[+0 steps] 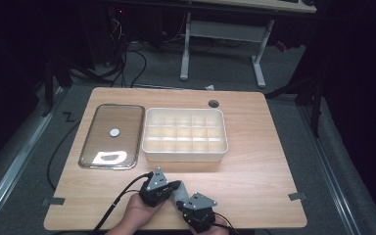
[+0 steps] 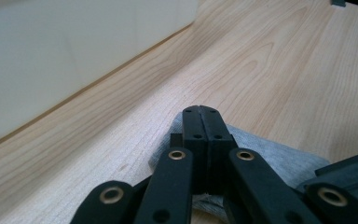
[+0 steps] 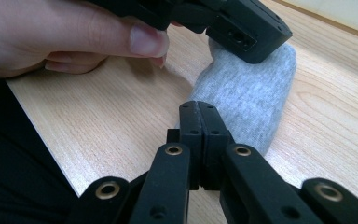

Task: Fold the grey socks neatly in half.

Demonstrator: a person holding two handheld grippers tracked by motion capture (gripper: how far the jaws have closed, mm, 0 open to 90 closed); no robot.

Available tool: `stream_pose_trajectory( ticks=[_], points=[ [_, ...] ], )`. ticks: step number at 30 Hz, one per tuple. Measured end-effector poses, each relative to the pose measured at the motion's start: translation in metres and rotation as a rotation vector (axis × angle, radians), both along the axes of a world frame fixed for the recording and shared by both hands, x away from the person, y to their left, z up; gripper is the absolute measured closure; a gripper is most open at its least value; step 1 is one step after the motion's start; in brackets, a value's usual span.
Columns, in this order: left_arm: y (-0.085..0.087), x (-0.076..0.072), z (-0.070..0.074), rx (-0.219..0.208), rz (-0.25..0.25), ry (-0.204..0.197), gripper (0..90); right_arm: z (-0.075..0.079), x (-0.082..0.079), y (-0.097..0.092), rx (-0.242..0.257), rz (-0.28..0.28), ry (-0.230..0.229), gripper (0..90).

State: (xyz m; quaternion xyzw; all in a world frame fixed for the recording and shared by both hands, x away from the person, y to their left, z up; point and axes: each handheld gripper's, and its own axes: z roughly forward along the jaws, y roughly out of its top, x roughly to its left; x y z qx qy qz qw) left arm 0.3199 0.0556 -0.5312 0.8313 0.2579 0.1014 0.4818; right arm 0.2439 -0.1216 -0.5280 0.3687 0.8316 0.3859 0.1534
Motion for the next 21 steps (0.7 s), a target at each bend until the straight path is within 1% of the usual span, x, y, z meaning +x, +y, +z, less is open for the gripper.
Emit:
stream_pose_trajectory(
  ticks=[2, 5, 7, 8, 9, 13, 18, 19, 21],
  points=[
    [0.0, 0.0, 0.0, -0.003, 0.0, 0.002, 89.9, 0.001, 0.0, 0.0, 0.003, 0.002, 0.006, 89.2],
    [0.0, 0.0, 0.0, -0.002, 0.003, 0.002, 89.9, 0.005, 0.0, 0.001, -0.011, 0.014, 0.008, 83.9],
    [0.0, 0.0, 0.0, 0.0, 0.005, -0.002, 89.8, 0.011, -0.001, 0.002, -0.022, 0.013, -0.006, 81.3],
    [0.0, -0.001, 0.0, 0.001, 0.007, -0.006, 89.7, 0.017, -0.002, 0.0, -0.012, 0.008, -0.021, 79.3],
    [0.0, -0.001, 0.0, 0.001, 0.007, -0.006, 89.6, 0.017, -0.002, 0.0, -0.012, 0.008, -0.021, 79.3],
    [0.0, -0.001, 0.0, -0.001, 0.008, -0.003, 89.2, 0.023, 0.001, -0.006, 0.001, -0.02, -0.029, 76.4],
    [0.001, 0.0, 0.0, -0.007, 0.007, 0.006, 88.7, 0.026, 0.006, -0.016, 0.005, -0.056, -0.02, 71.6],
    [0.001, 0.0, 0.0, -0.005, 0.006, 0.005, 88.7, 0.028, 0.006, -0.018, 0.009, -0.065, -0.018, 69.4],
    [0.001, 0.0, 0.0, -0.005, 0.006, 0.004, 88.6, 0.029, 0.006, -0.019, 0.01, -0.067, -0.019, 67.7]
  ],
)
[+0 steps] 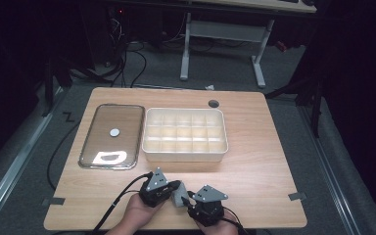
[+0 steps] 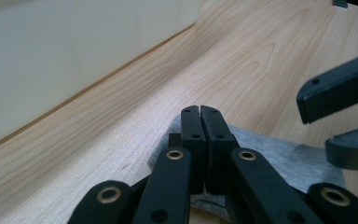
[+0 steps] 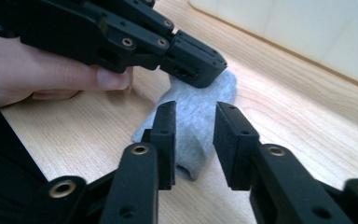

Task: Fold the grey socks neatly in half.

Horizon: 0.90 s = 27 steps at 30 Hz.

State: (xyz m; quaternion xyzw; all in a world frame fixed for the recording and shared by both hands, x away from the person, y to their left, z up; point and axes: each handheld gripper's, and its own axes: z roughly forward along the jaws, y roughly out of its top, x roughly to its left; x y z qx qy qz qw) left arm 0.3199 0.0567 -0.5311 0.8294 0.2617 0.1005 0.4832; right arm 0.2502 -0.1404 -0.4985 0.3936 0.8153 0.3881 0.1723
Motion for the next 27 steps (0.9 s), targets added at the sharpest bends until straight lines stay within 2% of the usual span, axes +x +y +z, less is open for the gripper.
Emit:
stream_pose_trajectory(
  ticks=[5, 6, 9, 12, 15, 20, 27],
  points=[
    [0.0, 0.0, 0.0, 0.0, 0.0, -0.001, 88.5, 0.005, 0.003, -0.003, 0.027, -0.02, 0.028, 57.4],
    [0.0, 0.0, 0.0, 0.0, -0.001, -0.003, 88.3, 0.005, 0.006, -0.003, 0.031, -0.03, 0.058, 54.8],
    [0.0, 0.0, 0.0, -0.001, -0.001, -0.002, 88.2, 0.003, 0.009, 0.0, 0.017, -0.049, 0.075, 46.0],
    [0.001, 0.0, 0.0, -0.004, -0.001, 0.003, 88.1, -0.001, 0.014, 0.002, 0.015, -0.057, 0.105, 42.0],
    [0.001, 0.0, 0.0, -0.005, -0.002, 0.004, 87.9, -0.005, 0.02, 0.005, 0.027, -0.065, 0.137, 41.0],
    [0.001, 0.0, 0.0, -0.009, -0.004, 0.002, 87.0, -0.007, 0.025, 0.007, 0.041, -0.07, 0.141, 41.7],
    [0.004, -0.001, 0.0, -0.026, -0.009, 0.007, 82.6, -0.014, 0.031, 0.01, 0.049, -0.063, 0.189, 44.1]
  ],
)
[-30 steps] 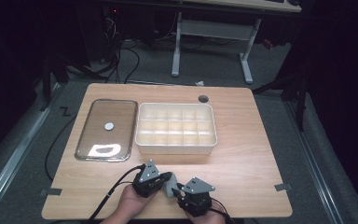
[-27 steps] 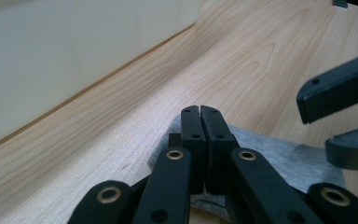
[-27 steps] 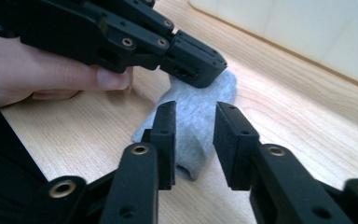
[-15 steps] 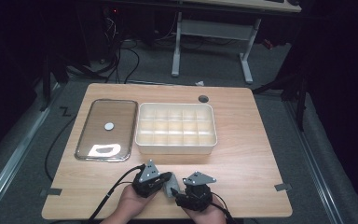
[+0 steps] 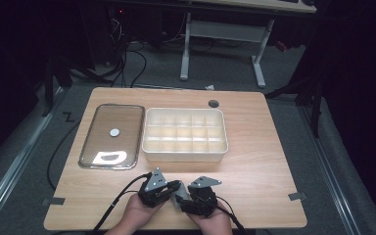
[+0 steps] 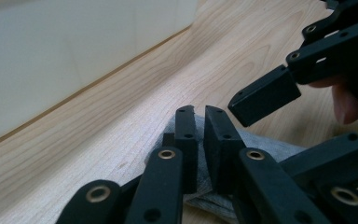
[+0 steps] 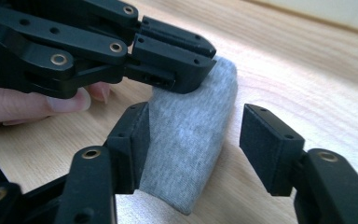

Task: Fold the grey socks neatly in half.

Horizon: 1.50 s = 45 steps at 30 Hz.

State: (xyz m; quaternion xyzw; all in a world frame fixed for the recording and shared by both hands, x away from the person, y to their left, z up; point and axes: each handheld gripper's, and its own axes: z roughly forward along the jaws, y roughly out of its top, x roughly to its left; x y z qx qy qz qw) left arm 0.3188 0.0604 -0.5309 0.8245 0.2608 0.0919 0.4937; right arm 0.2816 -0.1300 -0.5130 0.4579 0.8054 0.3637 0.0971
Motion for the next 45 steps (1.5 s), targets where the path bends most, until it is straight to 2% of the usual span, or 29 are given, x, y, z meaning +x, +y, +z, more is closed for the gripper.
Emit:
stream_pose_trajectory(
  ticks=[1, 2, 3, 5, 6, 9, 10, 12, 13, 14, 16, 18, 20, 22, 25, 29, 32, 39, 45],
  points=[
    [0.002, 0.0, 0.0, -0.012, -0.002, 0.0, 80.1, -0.001, 0.0, 0.0, 0.004, -0.003, 0.013, 44.3],
    [0.006, -0.001, 0.002, -0.041, 0.004, 0.004, 75.5, -0.002, 0.001, 0.001, 0.01, 0.007, 0.024, 45.4],
    [0.006, -0.001, 0.002, -0.041, 0.004, 0.004, 74.0, -0.002, 0.001, 0.001, 0.01, 0.007, 0.024, 45.4],
    [0.015, -0.001, 0.01, -0.073, 0.042, -0.004, 72.4, -0.003, 0.002, 0.003, 0.008, 0.024, 0.027, 45.6],
    [0.024, 0.0, 0.017, -0.104, 0.068, -0.013, 71.4, -0.003, 0.002, 0.004, 0.012, 0.03, 0.038, 45.6],
    [0.047, 0.0, 0.031, -0.153, 0.129, -0.041, 69.7, -0.005, 0.003, 0.009, 0.015, 0.063, 0.051, 49.5],
    [0.056, -0.001, 0.033, -0.15, 0.148, -0.053, 68.9, -0.004, 0.002, 0.012, 0.008, 0.077, 0.049, 54.0],
    [0.074, -0.005, 0.033, -0.125, 0.187, -0.07, 68.4, -0.003, 0.002, 0.013, 0.005, 0.086, 0.048, 56.5],
    [0.092, -0.009, 0.025, -0.105, 0.228, -0.064, 67.7, -0.002, 0.002, 0.015, -0.003, 0.099, 0.046, 59.9],
    [0.092, -0.009, 0.025, -0.105, 0.228, -0.064, 67.2, -0.002, 0.002, 0.015, -0.003, 0.099, 0.046, 59.9],
    [0.105, -0.011, 0.016, -0.059, 0.258, -0.041, 66.0, -0.002, 0.002, 0.017, -0.015, 0.119, 0.044, 62.1],
    [0.113, -0.011, 0.012, -0.02, 0.284, -0.035, 63.0, -0.001, 0.003, 0.019, -0.026, 0.135, 0.043, 62.7],
    [0.116, -0.01, 0.011, -0.009, 0.302, -0.045, 59.6, 0.0, 0.006, 0.02, -0.043, 0.147, 0.052, 62.6],
    [0.115, -0.009, 0.01, 0.001, 0.299, -0.054, 57.8, 0.001, 0.007, 0.021, -0.051, 0.158, 0.061, 62.5],
    [0.113, -0.009, 0.008, 0.007, 0.282, -0.045, 57.3, 0.002, 0.009, 0.022, -0.053, 0.16, 0.076, 62.9],
    [0.113, -0.008, 0.007, 0.005, 0.281, -0.042, 55.7, 0.003, 0.01, 0.023, -0.061, 0.195, 0.06, 70.1],
    [0.112, -0.007, 0.007, 0.014, 0.274, -0.046, 52.9, 0.006, 0.01, 0.024, -0.064, 0.206, 0.052, 70.7],
    [0.113, -0.005, 0.006, 0.036, 0.266, -0.04, 48.7, 0.019, 0.015, 0.007, -0.088, 0.162, 0.012, 70.6],
    [0.112, -0.005, 0.005, 0.045, 0.258, -0.039, 47.7, 0.025, 0.018, -0.009, -0.117, 0.124, 0.009, 70.5]
  ],
)
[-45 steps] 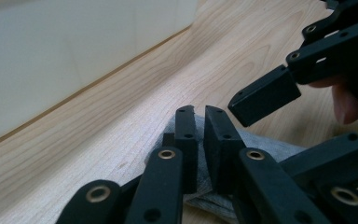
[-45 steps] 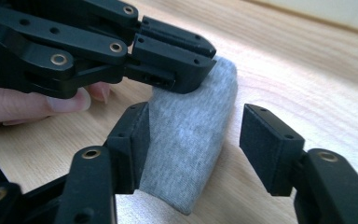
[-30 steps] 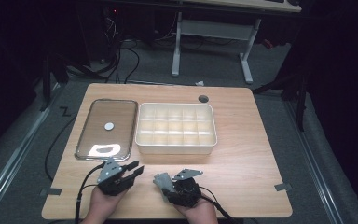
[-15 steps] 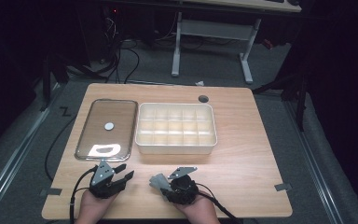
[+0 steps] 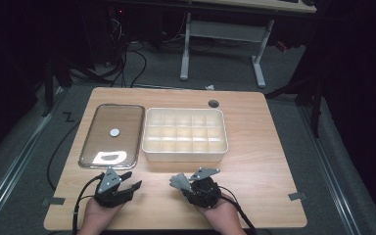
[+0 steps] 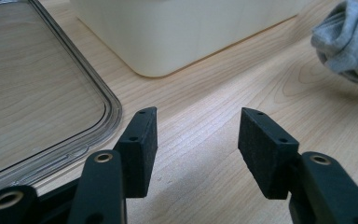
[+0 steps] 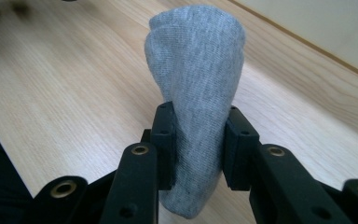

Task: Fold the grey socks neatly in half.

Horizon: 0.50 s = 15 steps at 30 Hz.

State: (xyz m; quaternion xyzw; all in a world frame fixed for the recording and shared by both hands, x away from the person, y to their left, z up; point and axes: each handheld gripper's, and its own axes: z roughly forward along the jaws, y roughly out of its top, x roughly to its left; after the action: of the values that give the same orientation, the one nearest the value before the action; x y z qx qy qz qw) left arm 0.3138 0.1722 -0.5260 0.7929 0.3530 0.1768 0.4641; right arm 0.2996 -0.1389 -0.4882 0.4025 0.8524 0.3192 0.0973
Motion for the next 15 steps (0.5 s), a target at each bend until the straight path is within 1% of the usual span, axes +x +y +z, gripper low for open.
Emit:
stream_pose_trajectory(
  ticks=[4, 5, 7, 8, 10, 12, 13, 15],
  points=[
    [0.001, 0.001, -0.001, -0.006, -0.002, 0.006, 47.6, 0.002, 0.0, -0.007, -0.011, -0.028, 0.001, 70.4],
    [0.001, 0.001, -0.001, -0.008, -0.003, 0.005, 47.6, 0.003, 0.001, -0.011, -0.019, -0.033, -0.005, 70.4],
    [0.0, 0.001, -0.001, -0.011, -0.007, 0.003, 47.6, 0.004, 0.001, -0.013, -0.025, -0.041, -0.002, 70.4],
    [0.0, 0.001, -0.001, -0.01, -0.008, 0.003, 47.6, 0.005, 0.002, -0.014, -0.03, -0.046, -0.009, 70.4],
    [-0.001, 0.001, -0.001, -0.01, -0.011, 0.001, 47.6, 0.007, 0.003, -0.017, -0.039, -0.061, -0.008, 70.4],
    [-0.002, 0.001, -0.001, -0.009, -0.016, 0.001, 47.6, 0.008, 0.004, -0.02, -0.051, -0.073, -0.016, 70.5],
    [-0.002, 0.001, -0.001, -0.006, -0.019, 0.001, 47.5, 0.009, 0.004, -0.021, -0.051, -0.085, -0.01, 70.5],
    [-0.002, 0.0, -0.001, -0.006, -0.018, -0.004, 47.3, 0.01, 0.004, -0.024, -0.059, -0.091, -0.011, 70.5]
  ],
)
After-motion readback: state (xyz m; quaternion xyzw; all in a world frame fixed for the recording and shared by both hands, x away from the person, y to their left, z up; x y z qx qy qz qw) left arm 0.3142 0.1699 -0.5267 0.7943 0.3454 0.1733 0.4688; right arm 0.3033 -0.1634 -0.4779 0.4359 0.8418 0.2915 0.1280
